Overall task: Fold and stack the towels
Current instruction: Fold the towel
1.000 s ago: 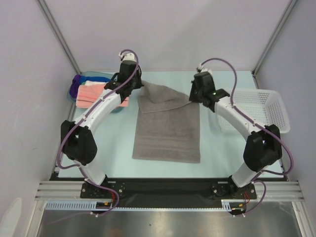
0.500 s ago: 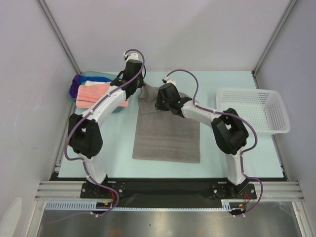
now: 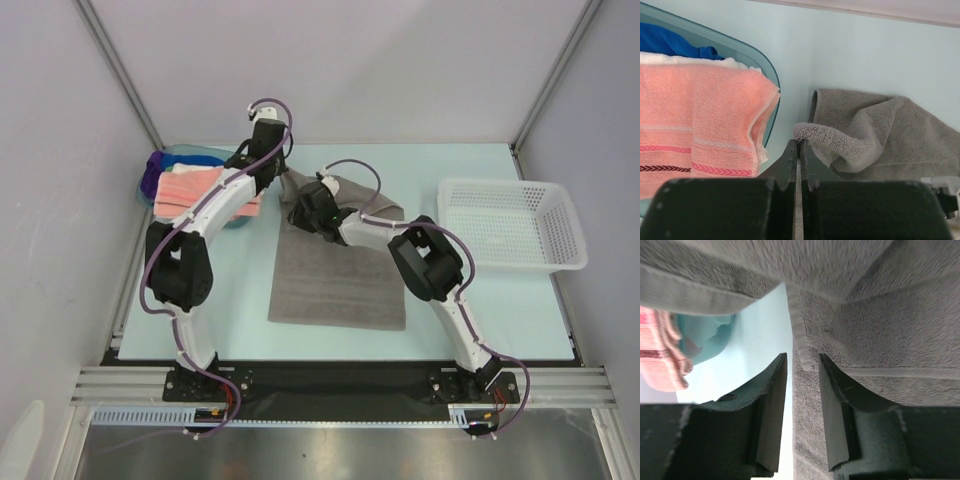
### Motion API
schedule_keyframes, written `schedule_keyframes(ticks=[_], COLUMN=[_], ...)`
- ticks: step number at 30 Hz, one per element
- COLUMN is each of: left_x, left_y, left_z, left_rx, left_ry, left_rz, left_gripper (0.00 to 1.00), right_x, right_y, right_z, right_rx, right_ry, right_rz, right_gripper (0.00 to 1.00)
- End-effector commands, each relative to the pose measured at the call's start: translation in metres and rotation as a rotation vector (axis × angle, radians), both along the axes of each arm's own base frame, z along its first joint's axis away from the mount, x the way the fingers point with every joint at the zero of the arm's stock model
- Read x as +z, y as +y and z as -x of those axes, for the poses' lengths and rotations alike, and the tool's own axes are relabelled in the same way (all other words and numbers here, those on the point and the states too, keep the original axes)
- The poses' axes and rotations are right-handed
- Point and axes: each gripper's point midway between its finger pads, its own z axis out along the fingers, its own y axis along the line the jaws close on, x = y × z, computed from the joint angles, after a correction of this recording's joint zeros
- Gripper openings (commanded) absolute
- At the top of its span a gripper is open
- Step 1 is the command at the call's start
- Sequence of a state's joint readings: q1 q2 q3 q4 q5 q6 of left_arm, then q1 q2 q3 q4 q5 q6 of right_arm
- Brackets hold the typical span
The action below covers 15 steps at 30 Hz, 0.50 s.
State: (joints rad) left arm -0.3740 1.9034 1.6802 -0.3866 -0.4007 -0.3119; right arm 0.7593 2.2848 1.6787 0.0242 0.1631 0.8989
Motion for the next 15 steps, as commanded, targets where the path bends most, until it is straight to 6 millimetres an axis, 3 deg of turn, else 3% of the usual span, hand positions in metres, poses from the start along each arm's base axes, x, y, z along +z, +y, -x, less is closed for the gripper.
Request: schedule_keyframes(ticks=[1, 6, 8, 10, 11, 14, 15], left_x=[0.013, 0.010, 0.012, 0.012, 0.013, 0.013, 0.013], left_y=[0.001, -0.001, -0.001, -0.001, 0.000, 0.000, 0.000], left_z=[-0.012, -0.012, -0.012, -0.012, -0.012, -0.012, -0.012], left_rx=[0.001, -0.007, -0.011, -0.012, -0.012, -0.014, -0.016], left_ry=[-0.030, -0.021, -0.024, -0.022, -0.023, -0.022, -0.022], left_rz=[0.006, 0.010, 0.012, 0.016, 0.017, 0.022, 0.022], left_gripper=[0.00, 0.00, 0.00, 0.00, 0.00, 0.01, 0.00], right_x=[0.021, 0.019, 0.008, 0.014, 0.004, 0.009, 0.001], right_y=[0.022, 0.027, 0.020, 0.023, 0.017, 0.015, 0.015], right_z=[-0.008, -0.002, 0.001, 0.000, 0.002, 0.001, 0.001], right_rx=[-0.051, -0.062, -0.075, -0.070, -0.077, -0.074, -0.065], right_ry=[-0.058, -0.118, -0.115, -0.139, -0.125, -0.155, -0.149], right_rz=[-0.068, 0.059, 0.136, 0.171, 0.227, 0.310, 0.341], right_gripper=[0.38, 0.38, 0.39, 0.40, 0.39, 0.41, 0.41])
